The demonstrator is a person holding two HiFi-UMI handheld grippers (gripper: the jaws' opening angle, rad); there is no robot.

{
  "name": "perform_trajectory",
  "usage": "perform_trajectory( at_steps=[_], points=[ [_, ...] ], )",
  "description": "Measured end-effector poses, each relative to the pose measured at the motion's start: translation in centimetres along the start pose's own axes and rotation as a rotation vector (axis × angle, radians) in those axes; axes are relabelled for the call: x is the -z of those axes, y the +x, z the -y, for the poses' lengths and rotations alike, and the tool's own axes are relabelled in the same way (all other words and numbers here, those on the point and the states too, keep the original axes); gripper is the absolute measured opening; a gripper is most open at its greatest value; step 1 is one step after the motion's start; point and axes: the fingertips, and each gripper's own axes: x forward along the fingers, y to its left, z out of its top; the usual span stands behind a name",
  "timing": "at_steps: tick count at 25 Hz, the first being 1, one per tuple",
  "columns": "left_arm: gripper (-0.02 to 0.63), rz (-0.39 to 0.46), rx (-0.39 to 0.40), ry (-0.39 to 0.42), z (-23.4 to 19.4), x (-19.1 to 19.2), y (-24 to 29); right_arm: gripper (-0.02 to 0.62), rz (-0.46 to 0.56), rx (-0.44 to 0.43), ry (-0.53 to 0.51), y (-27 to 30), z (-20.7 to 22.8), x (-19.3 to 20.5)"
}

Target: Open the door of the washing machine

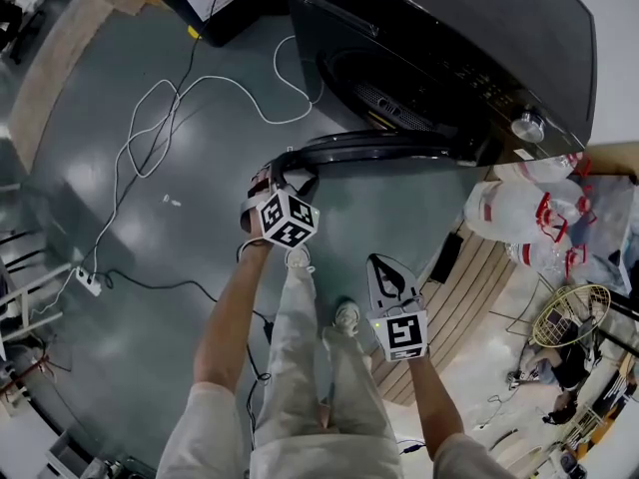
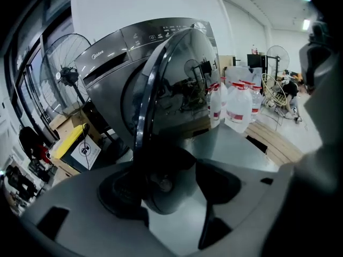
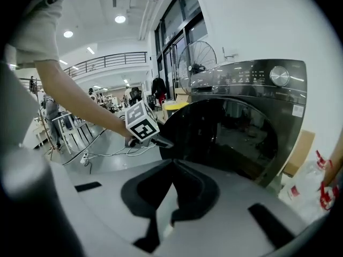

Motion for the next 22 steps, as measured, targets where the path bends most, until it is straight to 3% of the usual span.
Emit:
perform_trajectory(
  at_steps=[5,22],
  points=[
    [0.28,0.011,0.0,-0.061,2.8,1.0,-2.1,-0.002,0.004,-0.018,-0.021,-1.9,-1.2,1.5],
    [0.238,0.011,0.006,-0.141,11.3,2.8,-7.3,0.0,-0.008,-0.046,-0.043,-8.9,-3.9,5.9]
  ],
)
